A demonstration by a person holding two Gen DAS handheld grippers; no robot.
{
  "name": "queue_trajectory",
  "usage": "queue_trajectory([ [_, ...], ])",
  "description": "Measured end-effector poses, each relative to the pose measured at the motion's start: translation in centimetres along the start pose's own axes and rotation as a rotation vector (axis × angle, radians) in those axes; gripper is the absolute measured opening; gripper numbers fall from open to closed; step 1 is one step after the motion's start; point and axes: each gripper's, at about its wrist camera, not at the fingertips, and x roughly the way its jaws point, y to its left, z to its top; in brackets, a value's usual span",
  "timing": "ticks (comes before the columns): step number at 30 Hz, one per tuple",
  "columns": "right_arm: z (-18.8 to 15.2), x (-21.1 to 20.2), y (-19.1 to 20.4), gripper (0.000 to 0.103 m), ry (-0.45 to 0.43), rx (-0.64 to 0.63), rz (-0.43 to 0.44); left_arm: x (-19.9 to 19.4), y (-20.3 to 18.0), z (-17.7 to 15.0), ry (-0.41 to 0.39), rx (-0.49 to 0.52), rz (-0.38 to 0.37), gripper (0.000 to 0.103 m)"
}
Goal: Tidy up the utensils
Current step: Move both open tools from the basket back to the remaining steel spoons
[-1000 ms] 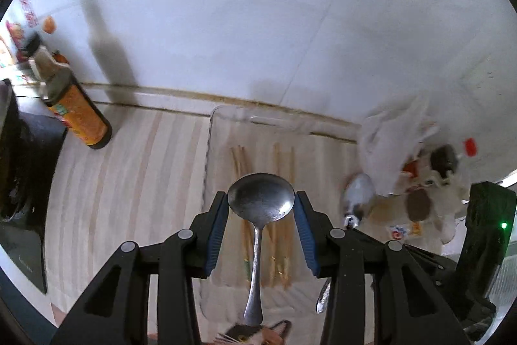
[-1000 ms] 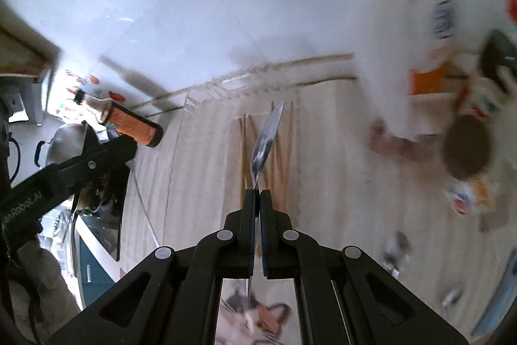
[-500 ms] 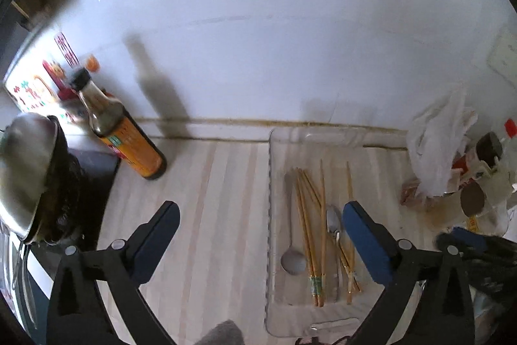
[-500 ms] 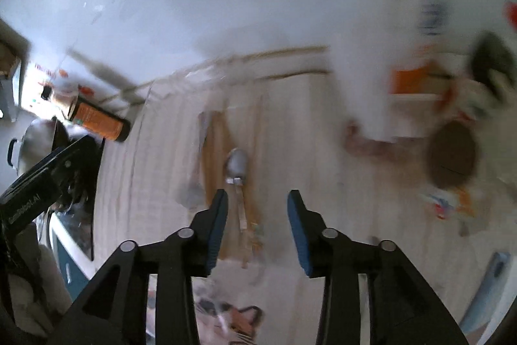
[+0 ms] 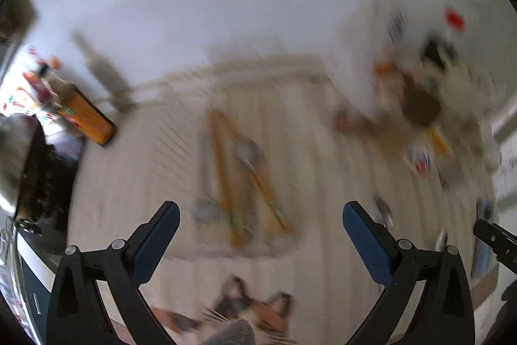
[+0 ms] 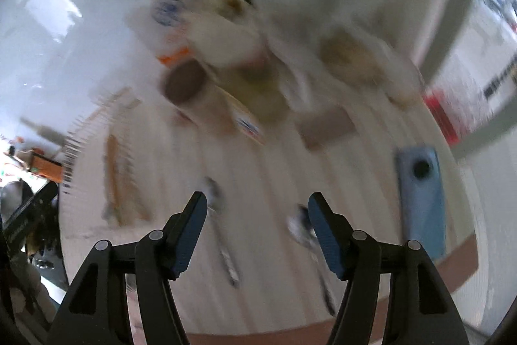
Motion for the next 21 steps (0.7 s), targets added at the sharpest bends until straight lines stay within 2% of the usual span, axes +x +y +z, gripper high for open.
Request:
queue_trajectory([
  [3, -1.2, 2.4, -2.1, 0.067, 0.058, 0.016, -0.015, 2.8, -2.9, -1.9, 0.094, 0.045, -0.018, 0.103],
  [5, -1.8, 4.2, -2.5, 0.066, 0.096, 0.007, -0.019, 3.2, -4.8, -2.7, 0.063, 0.116, 0.064, 0.101],
  [7, -2.7, 5.8, -2.8, 0.064, 0.132, -0.029, -0.039, 3.5, -6.0, -2.8, 0.056, 0.155, 0.096, 0.101],
  [11, -4.4, 8.5, -3.1, 0.051, 0.192, -0.086, -0.067, 3.2, -7.1, -2.2, 0.053, 0.152, 0.090, 0.101],
  [12, -4.8, 9.1, -3.2, 0.043, 0.205, -0.094, -0.067, 3.0, -7.3, -2.0, 0.047, 0.155, 0.093, 0.101],
  [13, -5.0, 9.1, -3.0, 0.041, 0.183, -0.118, -0.080, 2.8, -7.5, -2.0, 0.039, 0.161, 0.097, 0.101],
  [17, -5.0, 9.3, -3.0, 0.007, 0.151, -0.157, -0.149, 1.2, -8.9, -2.2, 0.010, 0.183, 0.074, 0.101],
  [19, -4.7, 9.2, -3.8, 0.006, 0.149, -0.120, -0.144, 0.8, -9.8, -2.6, 0.031, 0.187, 0.029, 0.101],
  [21, -4.5, 9.0, -4.7, 0.006, 0.144, -0.096, -0.162, 1.4, -11.0, -3.1, 0.087, 0.191, -0.037, 0.101],
])
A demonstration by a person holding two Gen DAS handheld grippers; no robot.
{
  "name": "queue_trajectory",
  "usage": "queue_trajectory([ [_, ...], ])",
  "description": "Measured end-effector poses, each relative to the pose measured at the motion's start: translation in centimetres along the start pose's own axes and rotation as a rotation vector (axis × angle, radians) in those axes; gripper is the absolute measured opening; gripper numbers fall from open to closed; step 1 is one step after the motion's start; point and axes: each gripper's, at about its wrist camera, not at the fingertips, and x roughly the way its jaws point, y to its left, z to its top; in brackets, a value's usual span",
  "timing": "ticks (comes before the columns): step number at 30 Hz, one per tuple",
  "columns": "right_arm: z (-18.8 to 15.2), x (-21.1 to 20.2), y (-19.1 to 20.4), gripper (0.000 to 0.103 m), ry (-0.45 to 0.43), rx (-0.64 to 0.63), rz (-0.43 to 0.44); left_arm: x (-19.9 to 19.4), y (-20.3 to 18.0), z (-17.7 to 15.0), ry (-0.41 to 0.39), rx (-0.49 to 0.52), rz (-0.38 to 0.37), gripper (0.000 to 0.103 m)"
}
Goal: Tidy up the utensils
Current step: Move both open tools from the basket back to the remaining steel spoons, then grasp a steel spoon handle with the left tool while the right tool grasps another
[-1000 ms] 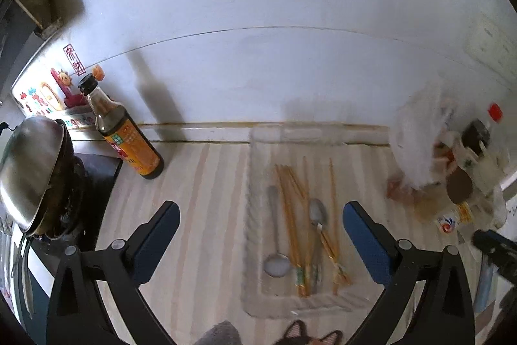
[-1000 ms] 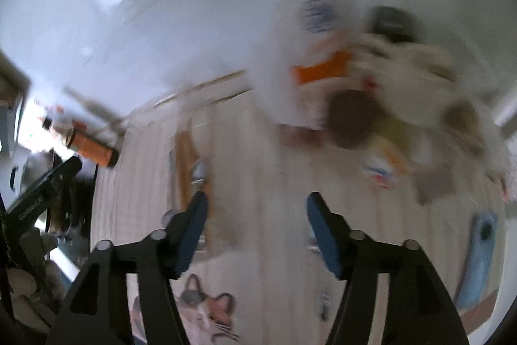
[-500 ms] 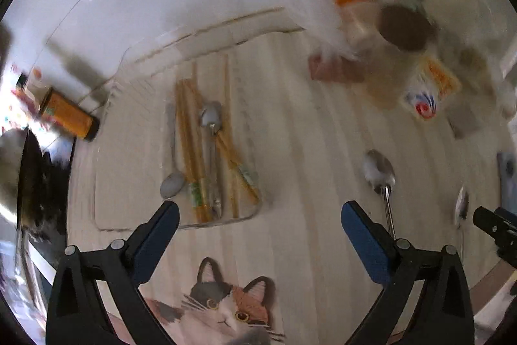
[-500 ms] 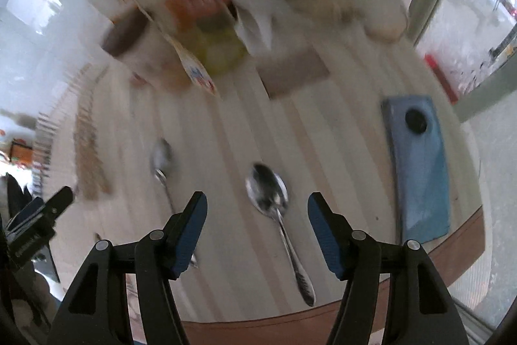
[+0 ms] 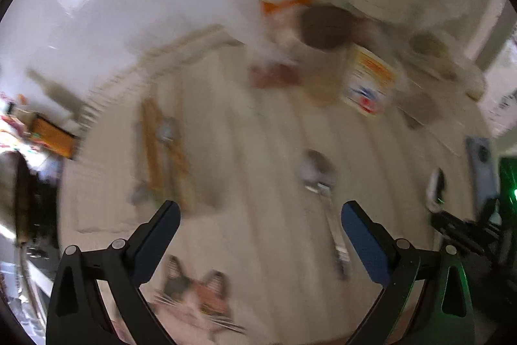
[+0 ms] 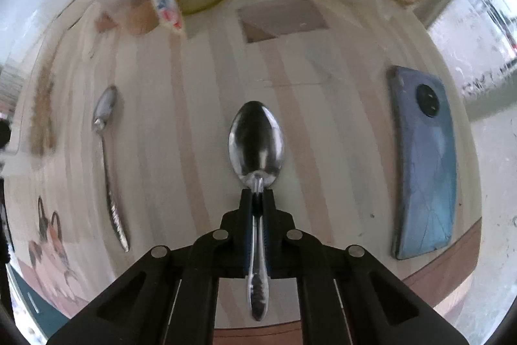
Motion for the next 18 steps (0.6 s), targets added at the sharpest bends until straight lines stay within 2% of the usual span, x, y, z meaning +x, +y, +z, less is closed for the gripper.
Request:
queue_trajectory([
  [2, -0.1, 0.1, -1.4, 0.006, 0.005, 0.040, 0.013, 1.6, -1.2, -0.3, 0.069, -0.005, -0.059, 0.101],
  [5, -0.3, -0.1, -3.0, 0.006, 0.014, 0.068, 0.014, 4.3, -2.1, -0.5, 0.144, -0.009, -0.089, 0.101],
  [7, -0.3, -0.1, -3.9, 0.006, 0.021, 0.086, 0.018, 6.0, -2.5, -0.5, 0.196, -0.026, -0.118, 0.090],
  [9, -0.4, 0.0, -4.5, 0.006, 0.025, 0.102, 0.026, 7.3, -2.5, -0.4, 0.234, -0.044, -0.136, 0.086],
  [12, -0.7, -0.2, -5.6, 0.006, 0.026, 0.109, 0.031, 8.6, -2.4, 0.0, 0.254, -0.063, -0.151, 0.081],
  [16, -0.5, -0.5, -5.6, 0.006, 0.032, 0.112, 0.028, 9.4, -2.1, 0.5, 0.258, -0.081, -0.161, 0.079],
  [18, 0.2, -0.1, -4.8, 0.006, 0.036, 0.111, 0.031, 9.7, -2.0, 0.8, 0.261, -0.082, -0.164, 0.071],
])
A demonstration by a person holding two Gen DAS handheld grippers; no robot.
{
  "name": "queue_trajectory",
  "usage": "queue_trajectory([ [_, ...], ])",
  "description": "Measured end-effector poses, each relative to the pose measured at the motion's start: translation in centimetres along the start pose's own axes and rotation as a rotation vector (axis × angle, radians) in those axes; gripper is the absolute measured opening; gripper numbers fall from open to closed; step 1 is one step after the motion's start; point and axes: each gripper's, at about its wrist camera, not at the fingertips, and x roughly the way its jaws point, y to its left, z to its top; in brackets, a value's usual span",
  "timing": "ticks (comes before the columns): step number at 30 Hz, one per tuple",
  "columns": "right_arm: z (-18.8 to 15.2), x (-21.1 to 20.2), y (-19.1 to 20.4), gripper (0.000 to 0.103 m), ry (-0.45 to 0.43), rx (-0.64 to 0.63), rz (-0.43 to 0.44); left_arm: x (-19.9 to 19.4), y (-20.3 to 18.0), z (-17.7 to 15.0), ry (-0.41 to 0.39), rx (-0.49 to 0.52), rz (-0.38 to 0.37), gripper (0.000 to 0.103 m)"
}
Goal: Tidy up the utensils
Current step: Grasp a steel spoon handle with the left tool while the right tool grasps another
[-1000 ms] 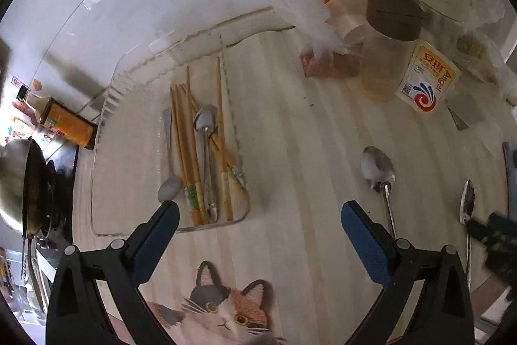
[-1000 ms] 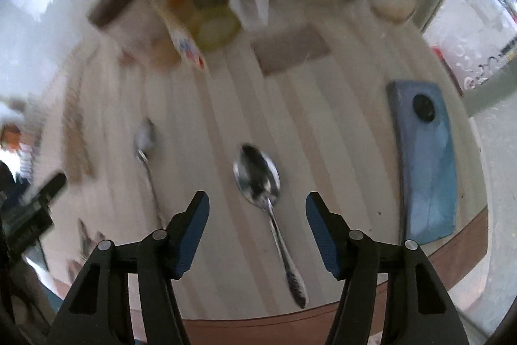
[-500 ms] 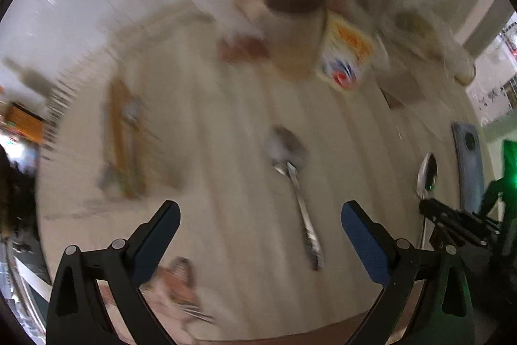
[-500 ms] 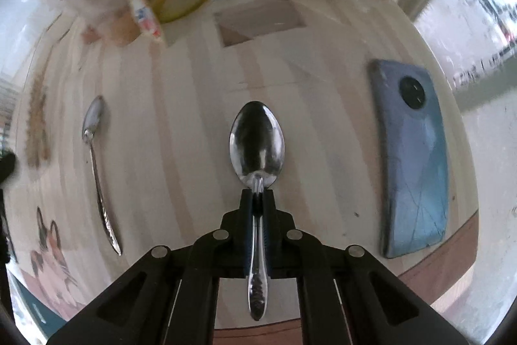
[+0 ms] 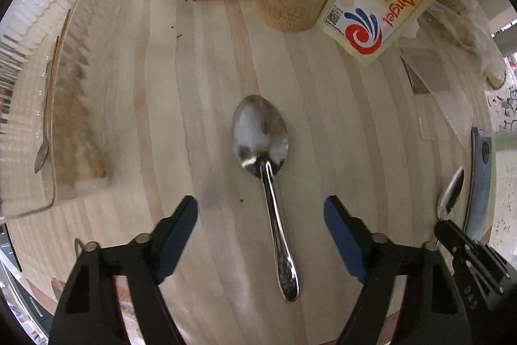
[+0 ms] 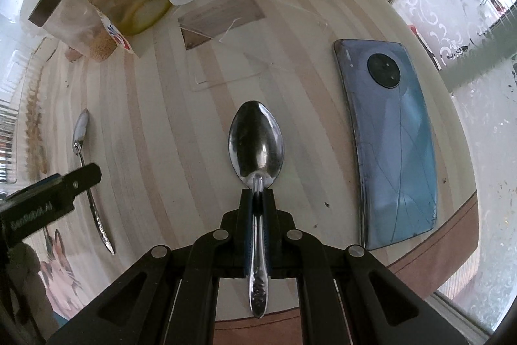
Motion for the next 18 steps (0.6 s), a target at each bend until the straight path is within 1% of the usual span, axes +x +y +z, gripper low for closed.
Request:
queue_trajectory([
  [1, 0.3, 0.2, 0.4, 0.006, 0.003, -0.001, 0.000, 0.1, 0.0, 0.1, 0.005, -0.002, -0.002, 0.069],
  [2, 0.5, 0.3, 0.3, 0.006, 0.004, 0.000, 0.001, 0.2, 0.1, 0.2, 0.009, -0.006, -0.006, 0.068],
  [4, 0.8, 0.3, 0.2, 0.006, 0.007, 0.003, 0.002, 0.4, 0.0, 0.9, 0.011, -0.003, -0.006, 0.059],
  [9, 1.0, 0.3, 0.2, 0.006, 0.010, 0.006, 0.001, 0.7, -0.1, 1.6, 0.006, 0.000, 0.003, 0.058],
  [11, 1.1, 0.3, 0.1, 0.006, 0.011, 0.009, 0.002, 0.8, 0.0, 1.9, 0.003, 0.001, 0.005, 0.056],
  [14, 1.1, 0.3, 0.2, 0.006, 0.012, 0.009, 0.001, 0.4, -0.2, 2.5, -0.006, 0.006, 0.019, 0.044],
  [15, 1.1, 0.3, 0.2, 0.006, 0.012, 0.010, 0.000, 0.3, -0.1, 2.8, -0.013, 0.008, 0.020, 0.034],
  [16, 1.1, 0.3, 0.3, 0.006, 0.011, 0.010, -0.002, 0.1, 0.0, 3.1, -0.019, 0.010, 0.020, 0.019],
  [18, 1.1, 0.3, 0.2, 0.006, 0.010, 0.007, -0.006, -0.1, 0.2, 3.7, -0.016, 0.014, 0.022, 0.013],
])
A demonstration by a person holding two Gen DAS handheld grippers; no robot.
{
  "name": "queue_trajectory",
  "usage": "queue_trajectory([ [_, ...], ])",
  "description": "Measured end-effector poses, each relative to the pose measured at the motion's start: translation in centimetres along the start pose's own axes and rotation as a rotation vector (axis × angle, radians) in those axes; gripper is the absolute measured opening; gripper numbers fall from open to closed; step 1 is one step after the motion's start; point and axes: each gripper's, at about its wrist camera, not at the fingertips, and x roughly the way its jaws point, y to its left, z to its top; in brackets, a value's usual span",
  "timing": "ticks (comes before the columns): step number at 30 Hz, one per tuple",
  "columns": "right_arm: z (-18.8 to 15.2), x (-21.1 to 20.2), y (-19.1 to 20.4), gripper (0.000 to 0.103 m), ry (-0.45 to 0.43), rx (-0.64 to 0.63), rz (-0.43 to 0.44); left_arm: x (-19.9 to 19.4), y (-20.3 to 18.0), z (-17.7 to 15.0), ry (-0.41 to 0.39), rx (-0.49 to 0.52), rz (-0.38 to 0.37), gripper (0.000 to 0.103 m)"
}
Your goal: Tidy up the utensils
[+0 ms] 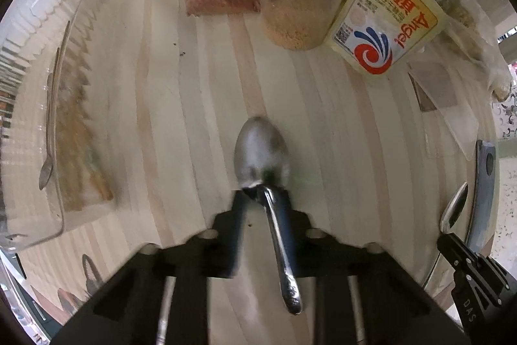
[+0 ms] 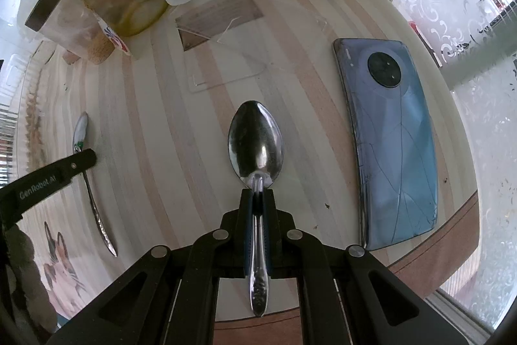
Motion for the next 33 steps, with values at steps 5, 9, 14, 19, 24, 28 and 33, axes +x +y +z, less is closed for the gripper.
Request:
queue_trajectory([
  [5, -0.3, -0.1, 0.3, 0.006, -0.015, 0.004, -0.006, -0.3, 0.3, 0.6, -0.002, 0.021, 0.015, 0.003],
  [9, -0.7, -0.4, 0.2, 0.005, -0.026, 0.015, 0.008, -1.3, 0.6, 0.0, -0.027, 0.046, 0.034, 0.003],
  [14, -0.7, -2.1, 0.8, 0.000, -0.052, 0.008, 0.032, -3.6, 0.4, 0.0, -0.073, 0.066, 0.036, 0.003],
  [19, -0.5, -3.5, 1.4, 0.000, -0.081, 0.011, 0.057, -6.3, 0.6, 0.2, -0.121, 0.081, 0.032, 0.003],
  [24, -0.3, -3.9, 0.8, 0.001, -0.067, 0.056, 0.109, -7.5, 0.4, -0.4, -0.156, 0.087, 0.053, 0.003],
  [28, -0.5, -2.9, 0.0, 0.034, -0.023, 0.070, 0.064, -5.6, 0.4, -2.1, -0.123, 0.077, 0.078, 0.003],
  [33, -0.7, -1.3, 0.5, 0.044, 0.004, 0.040, 0.021, -3.4, 1.0, -3.4, -0.078, 0.064, 0.083, 0.003],
])
